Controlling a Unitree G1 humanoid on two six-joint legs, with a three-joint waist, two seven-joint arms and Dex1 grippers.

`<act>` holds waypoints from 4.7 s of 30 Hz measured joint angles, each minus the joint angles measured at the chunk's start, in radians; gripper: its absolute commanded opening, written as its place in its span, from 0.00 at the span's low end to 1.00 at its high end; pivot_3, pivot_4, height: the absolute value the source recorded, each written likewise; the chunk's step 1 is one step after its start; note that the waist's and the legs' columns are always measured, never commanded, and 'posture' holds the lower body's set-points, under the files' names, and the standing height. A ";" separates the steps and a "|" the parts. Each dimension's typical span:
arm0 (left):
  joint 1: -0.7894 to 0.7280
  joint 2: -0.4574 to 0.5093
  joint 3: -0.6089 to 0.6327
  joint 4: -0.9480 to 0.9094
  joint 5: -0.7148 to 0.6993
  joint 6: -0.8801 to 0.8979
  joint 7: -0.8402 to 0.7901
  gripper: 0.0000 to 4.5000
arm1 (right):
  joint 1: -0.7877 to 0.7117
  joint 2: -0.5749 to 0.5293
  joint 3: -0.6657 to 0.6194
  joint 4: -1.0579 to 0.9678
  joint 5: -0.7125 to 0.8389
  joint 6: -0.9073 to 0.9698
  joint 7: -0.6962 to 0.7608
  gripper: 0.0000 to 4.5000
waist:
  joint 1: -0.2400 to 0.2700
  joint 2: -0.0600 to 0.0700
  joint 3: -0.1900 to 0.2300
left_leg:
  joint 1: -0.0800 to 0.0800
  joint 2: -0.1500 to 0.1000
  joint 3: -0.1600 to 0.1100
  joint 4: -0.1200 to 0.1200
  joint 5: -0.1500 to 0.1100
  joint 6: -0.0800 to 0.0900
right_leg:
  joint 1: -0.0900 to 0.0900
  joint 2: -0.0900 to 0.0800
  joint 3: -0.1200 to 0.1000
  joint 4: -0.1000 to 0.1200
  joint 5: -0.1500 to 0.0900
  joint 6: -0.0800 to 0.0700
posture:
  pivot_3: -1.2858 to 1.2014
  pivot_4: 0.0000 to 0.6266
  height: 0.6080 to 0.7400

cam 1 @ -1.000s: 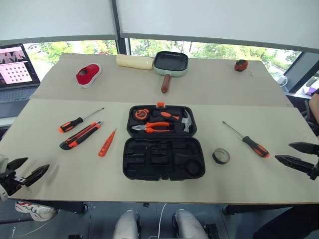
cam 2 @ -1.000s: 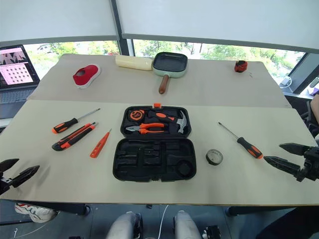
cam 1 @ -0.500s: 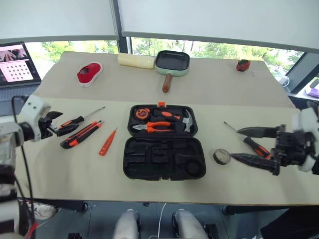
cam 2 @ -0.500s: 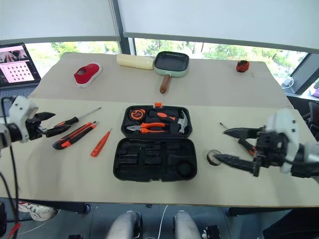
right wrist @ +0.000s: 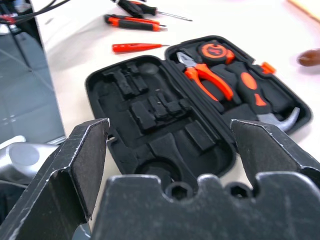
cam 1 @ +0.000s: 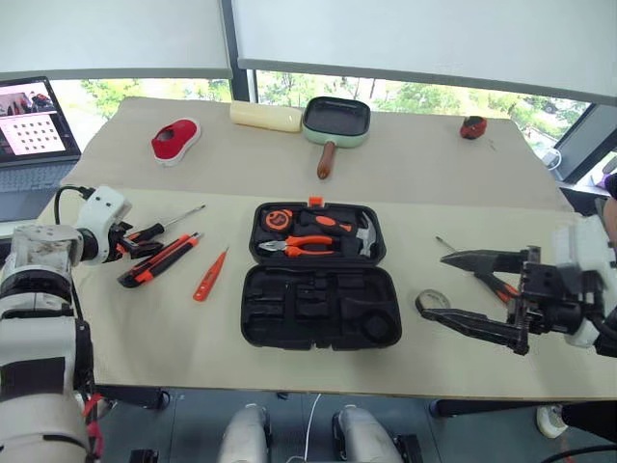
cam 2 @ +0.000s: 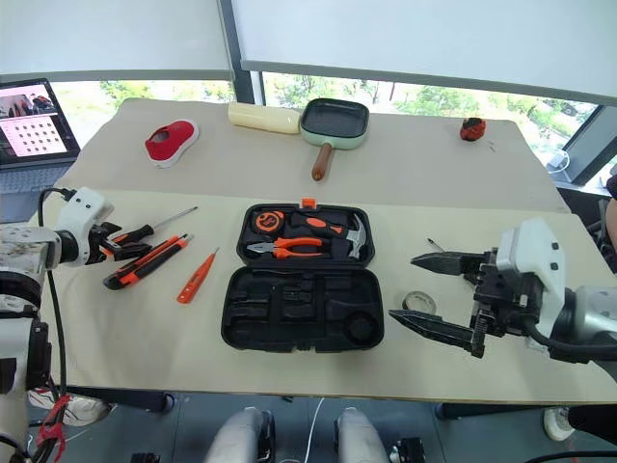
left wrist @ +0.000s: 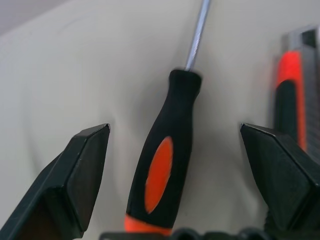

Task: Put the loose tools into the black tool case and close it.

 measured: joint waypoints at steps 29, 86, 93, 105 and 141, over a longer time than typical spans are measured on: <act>0.127 -0.152 -0.219 -0.893 -0.122 0.043 -0.591 0.20 | 0.210 0.084 0.017 0.062 -0.205 -0.116 0.012 1.00 | 0.003 0.007 -0.001 | -0.008 0.000 -0.017 0.017 0.000 0.000 | 0.001 0.001 -0.012 0.014 -0.001 -0.002 | 0.52 0.24 1.00; 0.086 -0.349 -0.438 -0.826 0.051 -0.070 -0.445 0.01 | 0.248 0.155 0.035 -0.072 -0.121 -0.097 -0.166 1.00 | 0.027 0.007 -0.002 | -0.007 -0.003 -0.020 0.021 0.001 0.001 | 0.006 0.001 -0.012 0.013 -0.001 -0.001 | 0.52 0.24 1.00; 0.087 -0.372 -0.392 -0.865 -0.045 0.105 -0.510 0.01 | 0.257 0.157 0.035 -0.077 -0.110 -0.097 -0.180 1.00 | 0.021 0.007 -0.002 | -0.009 -0.002 -0.020 0.020 0.002 0.001 | 0.003 0.001 -0.012 0.013 -0.001 -0.001 | 0.52 0.24 1.00; 0.065 -0.393 -0.393 -0.789 -0.004 0.041 -0.432 0.01 | 0.248 0.157 0.035 -0.075 -0.110 -0.097 -0.183 1.00 | 0.019 0.007 -0.002 | -0.009 -0.003 -0.021 0.020 0.002 0.001 | 0.004 0.001 -0.012 0.013 -0.001 -0.001 | 0.52 0.24 1.00; 0.225 -0.159 -0.134 -1.412 -0.620 0.633 -0.634 0.99 | 0.165 0.068 -0.012 0.618 -0.489 -0.276 -0.092 1.00 | -0.012 0.015 -0.002 | 0.008 -0.002 -0.021 0.015 0.001 0.001 | 0.019 0.001 -0.012 0.007 -0.005 -0.001 | 0.52 0.24 1.00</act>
